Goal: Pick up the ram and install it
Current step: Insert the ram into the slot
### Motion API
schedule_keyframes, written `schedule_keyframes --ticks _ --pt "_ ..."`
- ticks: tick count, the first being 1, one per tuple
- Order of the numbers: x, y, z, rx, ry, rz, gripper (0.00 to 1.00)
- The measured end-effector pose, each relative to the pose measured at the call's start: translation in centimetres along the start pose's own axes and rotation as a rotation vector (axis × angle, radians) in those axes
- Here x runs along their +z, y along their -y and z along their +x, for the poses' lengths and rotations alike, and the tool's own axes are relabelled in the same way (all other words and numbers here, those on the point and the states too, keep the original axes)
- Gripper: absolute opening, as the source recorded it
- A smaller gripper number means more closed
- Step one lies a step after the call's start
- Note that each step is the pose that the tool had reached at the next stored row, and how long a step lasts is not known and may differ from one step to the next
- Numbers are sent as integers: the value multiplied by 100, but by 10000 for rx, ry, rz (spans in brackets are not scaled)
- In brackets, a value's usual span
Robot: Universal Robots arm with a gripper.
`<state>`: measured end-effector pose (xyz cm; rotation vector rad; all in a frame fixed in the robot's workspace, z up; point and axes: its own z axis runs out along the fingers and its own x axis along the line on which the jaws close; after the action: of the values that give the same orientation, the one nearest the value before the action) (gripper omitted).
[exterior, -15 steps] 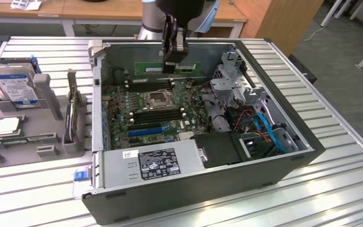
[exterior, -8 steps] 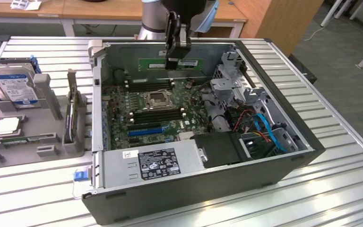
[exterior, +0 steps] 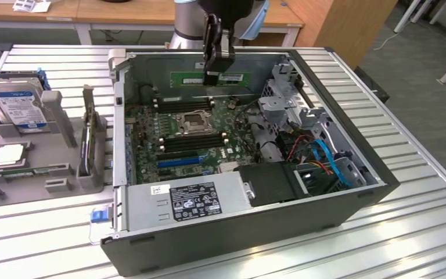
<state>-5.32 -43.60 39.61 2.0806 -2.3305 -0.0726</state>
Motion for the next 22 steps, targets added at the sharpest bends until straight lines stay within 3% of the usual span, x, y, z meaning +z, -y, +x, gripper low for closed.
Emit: schedule_keyframes --ticks 15,22 --pt "7 0 0 2 -27 -22 14" --pt "130 6 3 27 -23 -22 14"
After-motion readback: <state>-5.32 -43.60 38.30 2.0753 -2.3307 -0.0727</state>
